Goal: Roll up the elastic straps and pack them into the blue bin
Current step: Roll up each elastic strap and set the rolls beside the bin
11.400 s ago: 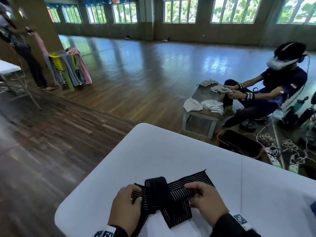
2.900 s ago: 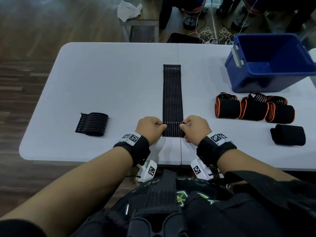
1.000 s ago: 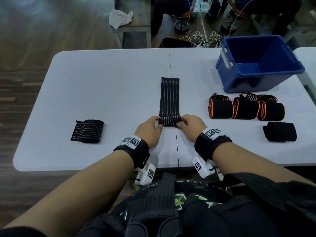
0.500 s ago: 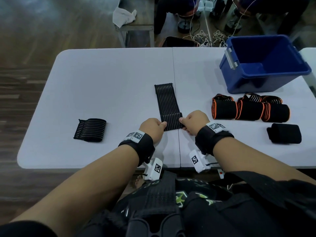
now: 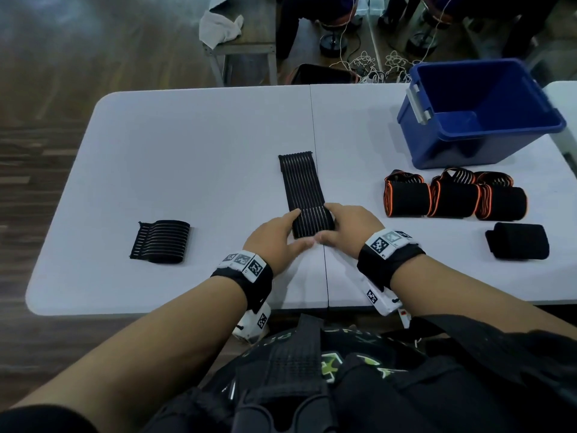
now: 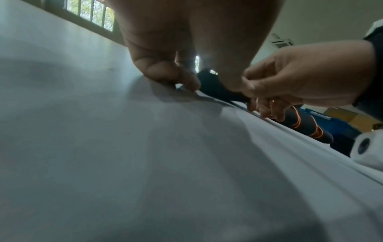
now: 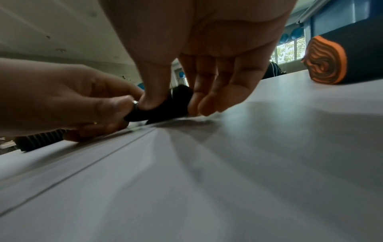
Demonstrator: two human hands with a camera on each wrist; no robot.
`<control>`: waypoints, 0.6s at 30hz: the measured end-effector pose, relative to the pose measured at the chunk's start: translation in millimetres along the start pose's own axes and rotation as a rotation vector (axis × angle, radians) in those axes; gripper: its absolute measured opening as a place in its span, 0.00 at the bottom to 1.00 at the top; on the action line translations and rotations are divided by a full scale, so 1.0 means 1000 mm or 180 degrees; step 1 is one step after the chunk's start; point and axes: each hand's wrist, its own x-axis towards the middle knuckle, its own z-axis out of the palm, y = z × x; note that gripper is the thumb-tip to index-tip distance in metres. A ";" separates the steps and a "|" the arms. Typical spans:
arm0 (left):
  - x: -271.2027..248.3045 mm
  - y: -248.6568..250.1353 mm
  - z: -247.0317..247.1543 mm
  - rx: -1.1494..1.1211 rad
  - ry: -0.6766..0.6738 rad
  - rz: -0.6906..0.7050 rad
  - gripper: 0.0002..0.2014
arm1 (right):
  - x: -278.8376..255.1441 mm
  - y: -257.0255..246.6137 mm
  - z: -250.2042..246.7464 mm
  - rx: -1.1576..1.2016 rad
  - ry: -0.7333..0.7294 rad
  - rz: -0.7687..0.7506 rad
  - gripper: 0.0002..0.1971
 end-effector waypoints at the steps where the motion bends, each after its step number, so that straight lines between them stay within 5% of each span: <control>1: 0.000 -0.003 -0.001 -0.0047 -0.0092 -0.0029 0.38 | 0.000 0.002 0.000 -0.0007 -0.0085 -0.0035 0.23; 3: 0.003 -0.007 -0.004 -0.0292 -0.0110 -0.0222 0.35 | 0.002 0.006 0.001 0.0107 -0.0066 0.0054 0.22; 8: 0.019 -0.012 -0.007 -0.0856 0.0056 -0.0492 0.10 | 0.008 0.007 0.006 0.0812 0.0196 0.0468 0.08; 14: 0.025 -0.008 -0.008 -0.0942 0.0067 -0.0853 0.26 | 0.010 0.002 0.005 0.1174 0.0242 0.0686 0.15; 18: 0.028 -0.007 -0.009 -0.1203 0.0011 -0.1102 0.24 | 0.011 -0.002 0.002 0.1094 0.0121 0.0768 0.18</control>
